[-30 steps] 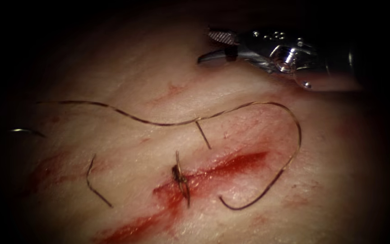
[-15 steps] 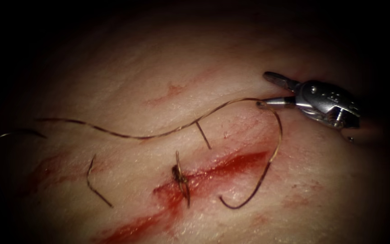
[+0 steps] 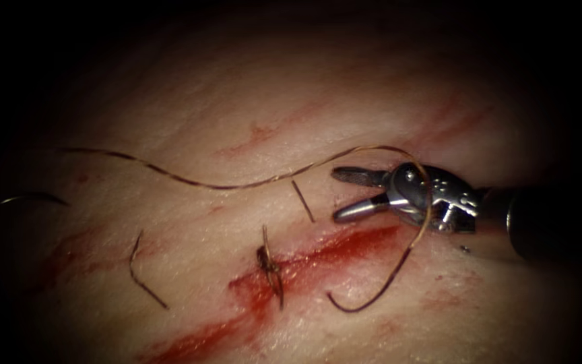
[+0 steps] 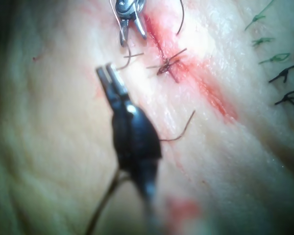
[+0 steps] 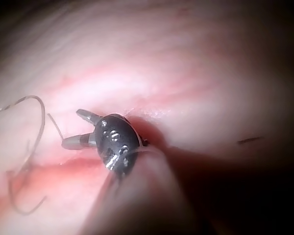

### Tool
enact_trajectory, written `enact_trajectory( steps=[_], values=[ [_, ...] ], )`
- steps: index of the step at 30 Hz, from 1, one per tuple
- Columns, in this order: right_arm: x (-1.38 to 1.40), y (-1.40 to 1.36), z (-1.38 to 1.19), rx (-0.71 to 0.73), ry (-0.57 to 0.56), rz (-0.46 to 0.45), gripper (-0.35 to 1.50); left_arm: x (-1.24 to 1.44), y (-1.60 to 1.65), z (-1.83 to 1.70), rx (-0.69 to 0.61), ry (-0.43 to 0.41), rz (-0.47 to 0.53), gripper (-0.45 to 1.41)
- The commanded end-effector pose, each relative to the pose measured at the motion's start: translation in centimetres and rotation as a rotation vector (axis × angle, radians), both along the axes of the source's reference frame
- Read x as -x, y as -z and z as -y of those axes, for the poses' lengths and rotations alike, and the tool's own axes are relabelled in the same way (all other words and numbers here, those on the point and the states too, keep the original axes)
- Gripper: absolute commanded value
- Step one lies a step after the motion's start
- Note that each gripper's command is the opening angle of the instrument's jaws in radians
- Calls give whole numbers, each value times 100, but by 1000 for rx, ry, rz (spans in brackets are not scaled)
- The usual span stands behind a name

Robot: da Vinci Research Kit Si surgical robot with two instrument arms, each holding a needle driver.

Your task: Wound Closure

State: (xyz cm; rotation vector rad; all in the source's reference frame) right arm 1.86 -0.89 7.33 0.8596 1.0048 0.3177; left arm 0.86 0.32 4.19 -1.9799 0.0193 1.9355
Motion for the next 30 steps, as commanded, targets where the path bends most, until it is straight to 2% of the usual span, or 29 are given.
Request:
enact_trajectory(
  steps=[1, 5, 9, 12, 14, 15, 16, 18, 19, 23, 25, 27, 30],
  values=[
    [-14, -6, 11, -2, 15, -9, 133, 6, -7, 3, -2, 0, 0, -45],
    [-24, -12, 14, 18, 23, 10, 133, 7, -8, 3, -2, 2, -2, -45],
    [-40, -22, 8, 51, -25, 47, 146, 8, -9, 3, -1, 5, -5, -45],
    [-46, -23, 6, 51, -30, 51, 146, 9, -9, 5, 0, 5, -5, -45],
    [-53, -24, 5, 40, -28, 52, 138, 12, -10, 5, 1, 6, -5, -45],
    [-55, -24, 5, 25, -5, 42, 120, 13, -10, 6, 1, 7, -5, -45],
    [-55, -23, 4, 15, 10, 33, 76, 13, -11, 6, 2, 7, -4, -45],
    [-53, -21, 1, -4, 41, 11, -25, 14, -11, 6, 2, 7, -4, -45],
    [-50, -18, -1, -34, 48, 11, -35, 14, -11, 6, 2, 7, -4, -45],
    [-39, -8, -6, -125, 55, 99, -35, 14, -12, 6, 3, 6, -3, -45],
    [-37, -3, -12, -119, 52, 116, -35, 14, -13, 5, 3, 6, -3, -45],
    [-37, -1, -17, -114, 36, 123, -35, 14, -13, 5, 2, 7, -5, -45],
    [-39, 0, -22, -54, 27, 67, -35, 14, -13, 6, 2, 7, -5, -45]
  ],
)
